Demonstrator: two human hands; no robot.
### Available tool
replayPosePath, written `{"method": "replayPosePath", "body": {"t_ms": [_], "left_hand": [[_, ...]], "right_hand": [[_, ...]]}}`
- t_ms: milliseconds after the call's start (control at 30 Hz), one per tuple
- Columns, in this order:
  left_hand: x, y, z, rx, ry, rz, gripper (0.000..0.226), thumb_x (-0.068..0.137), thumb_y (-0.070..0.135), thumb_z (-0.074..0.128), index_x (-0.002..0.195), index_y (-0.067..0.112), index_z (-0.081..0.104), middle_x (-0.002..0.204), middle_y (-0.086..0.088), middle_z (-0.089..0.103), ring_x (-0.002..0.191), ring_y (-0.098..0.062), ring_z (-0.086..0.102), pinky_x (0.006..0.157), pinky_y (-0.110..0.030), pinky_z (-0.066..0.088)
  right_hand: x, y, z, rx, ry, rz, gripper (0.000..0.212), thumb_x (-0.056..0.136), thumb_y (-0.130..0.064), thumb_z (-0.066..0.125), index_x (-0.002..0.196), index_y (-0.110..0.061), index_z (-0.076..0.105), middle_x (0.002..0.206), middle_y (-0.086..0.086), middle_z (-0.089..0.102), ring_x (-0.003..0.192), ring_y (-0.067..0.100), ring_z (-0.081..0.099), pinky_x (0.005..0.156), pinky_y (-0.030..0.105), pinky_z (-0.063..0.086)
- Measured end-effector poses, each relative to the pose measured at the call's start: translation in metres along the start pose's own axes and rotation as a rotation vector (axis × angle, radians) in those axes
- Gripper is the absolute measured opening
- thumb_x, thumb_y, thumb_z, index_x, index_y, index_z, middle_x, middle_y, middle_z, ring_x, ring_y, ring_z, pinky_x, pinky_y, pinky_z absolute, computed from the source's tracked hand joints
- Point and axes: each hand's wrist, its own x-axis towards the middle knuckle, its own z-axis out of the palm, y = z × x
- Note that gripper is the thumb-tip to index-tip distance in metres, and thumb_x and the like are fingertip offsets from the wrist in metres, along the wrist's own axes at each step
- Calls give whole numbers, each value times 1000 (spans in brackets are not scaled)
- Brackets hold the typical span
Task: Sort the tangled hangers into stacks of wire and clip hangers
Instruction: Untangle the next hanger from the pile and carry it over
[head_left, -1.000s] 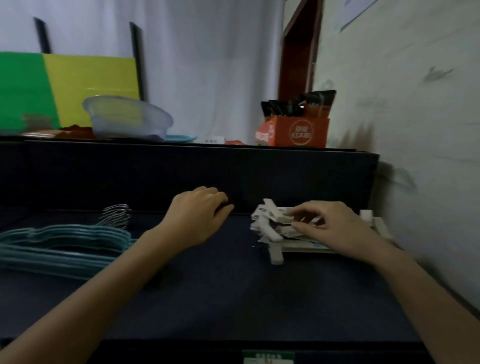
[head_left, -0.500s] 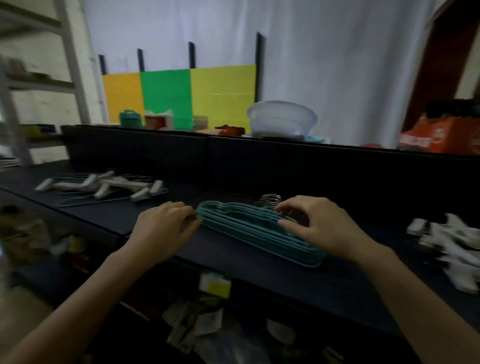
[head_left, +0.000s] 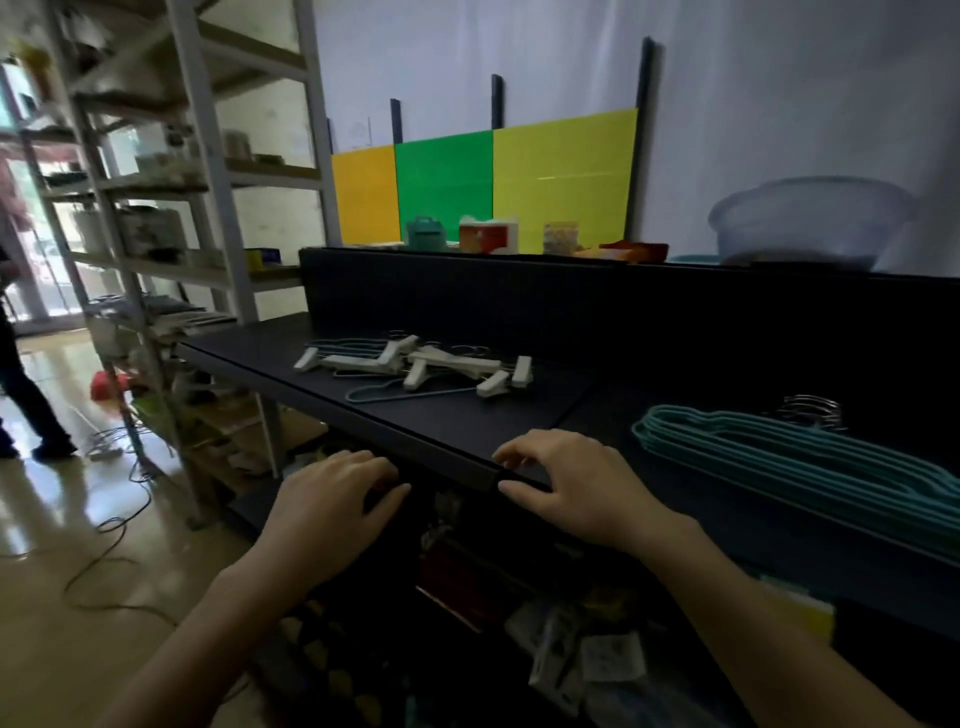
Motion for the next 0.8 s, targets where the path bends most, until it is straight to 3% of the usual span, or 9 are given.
{"method": "replayPosePath", "body": {"t_ms": [367,500,667,800], "left_hand": [[11,-97,18,-47,-6,-86,28,90,47,43,105,31,61,98,15,59,96,-5,55,72,-22,45],[44,-133,34,-34,-2,-47,29,90,47,43,104,29,62,99,13,61,94,-7,56,69,-22,44],[99,-178,45,8,-47,20,32,91,50,39,107,30,59,102,13,60,95,-6,55,65,-20,39],[131,-208,56,-21,-18,33,33,91,50,40,109,30,59,103,13,60,95,-5,55,67,-20,41]], "right_hand": [[110,-27,55,-21,-65,-50,33,88,-47,52,118,-35,54,114,-14,60,105,7,53,73,25,38],[157,-19,72,-80,-108,-41,34,89,-48,50,120,-32,53,117,-13,59,106,8,54,79,28,45],[218,3,67,-169,-52,71,28,88,-44,53,113,-32,57,111,-8,61,102,15,57,77,34,48],[257,32,64,-217,-54,205,38,90,-41,52,125,-27,52,122,-5,56,109,17,53,81,34,46]]}}
